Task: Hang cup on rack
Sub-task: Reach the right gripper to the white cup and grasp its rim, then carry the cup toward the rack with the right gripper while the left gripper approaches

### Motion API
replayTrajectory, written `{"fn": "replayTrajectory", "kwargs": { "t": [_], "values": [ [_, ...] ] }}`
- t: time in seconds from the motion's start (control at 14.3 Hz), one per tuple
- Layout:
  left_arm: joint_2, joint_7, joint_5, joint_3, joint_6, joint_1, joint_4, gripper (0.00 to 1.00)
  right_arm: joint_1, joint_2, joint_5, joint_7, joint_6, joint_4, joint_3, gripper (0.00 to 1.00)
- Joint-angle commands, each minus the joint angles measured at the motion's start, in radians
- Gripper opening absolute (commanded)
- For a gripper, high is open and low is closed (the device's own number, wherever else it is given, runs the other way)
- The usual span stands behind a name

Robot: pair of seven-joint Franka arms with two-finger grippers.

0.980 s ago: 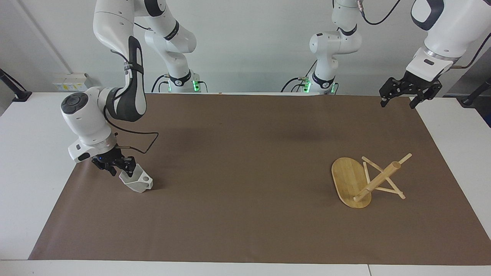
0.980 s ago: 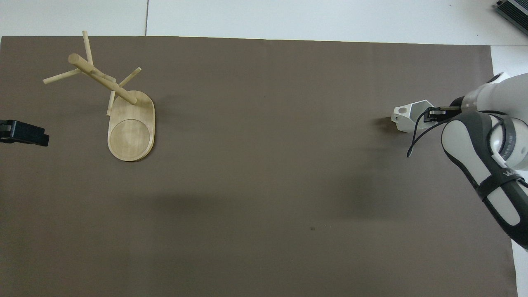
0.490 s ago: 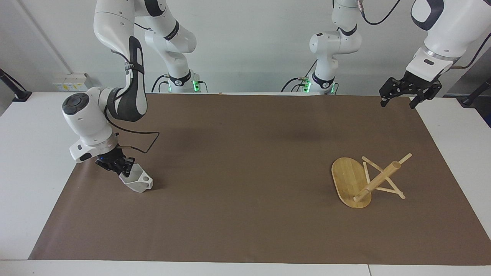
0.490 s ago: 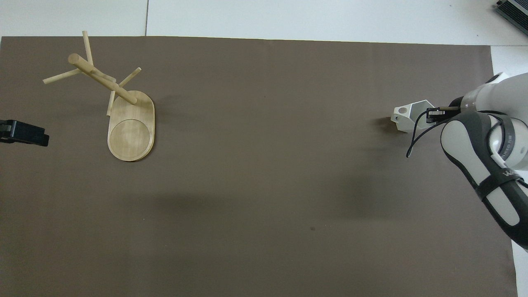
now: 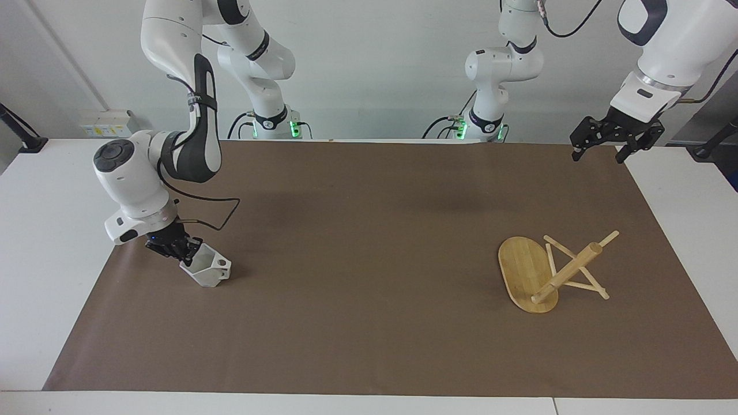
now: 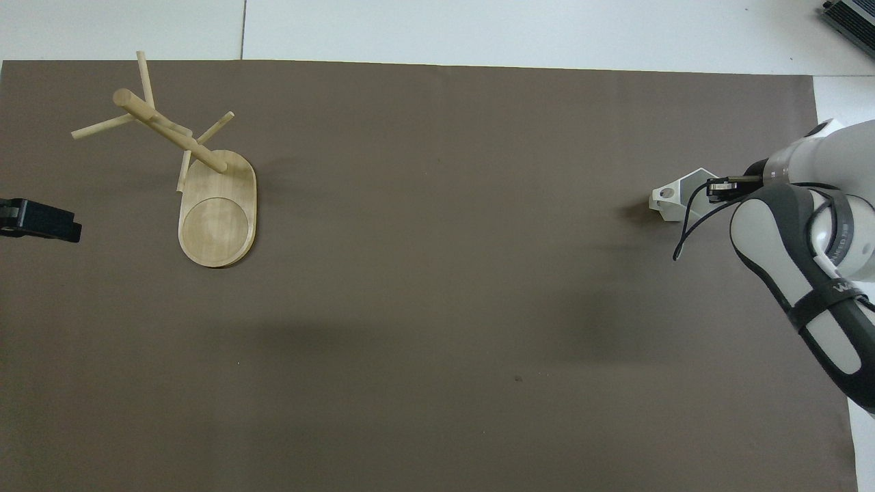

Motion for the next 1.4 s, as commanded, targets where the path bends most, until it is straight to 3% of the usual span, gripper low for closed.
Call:
{"fn": "replayTrajectory", "kwargs": {
  "t": [0.0, 0.56, 0.84, 1.12, 1.33],
  "values": [
    [-0.022, -0.012, -0.002, -0.002, -0.005, 0.003, -0.024, 1.00, -0.004, -0.003, -0.001, -0.008, -0.030, 0.009, 0.004, 0.00],
    [-0.067, -0.045, -0.002, -0.009, -0.030, -0.014, -0.107, 1.00, -0.004, -0.071, 0.012, -0.006, -0.295, 0.144, 0.085, 0.00],
    [-0.070, -0.535, -0.043, -0.012, -0.040, -0.014, -0.115, 1.00, -0.002, -0.172, 0.193, -0.002, -0.405, 0.147, 0.109, 0.00],
    [-0.076, -0.908, -0.226, -0.011, -0.097, 0.001, -0.113, 1.00, -0.004, -0.262, 0.239, 0.027, -0.461, 0.145, 0.178, 0.00],
    [-0.078, -1.106, -0.273, -0.012, -0.116, -0.005, -0.115, 1.00, -0.002, -0.302, 0.418, 0.092, -0.471, 0.144, 0.197, 0.00]
  ]
}}
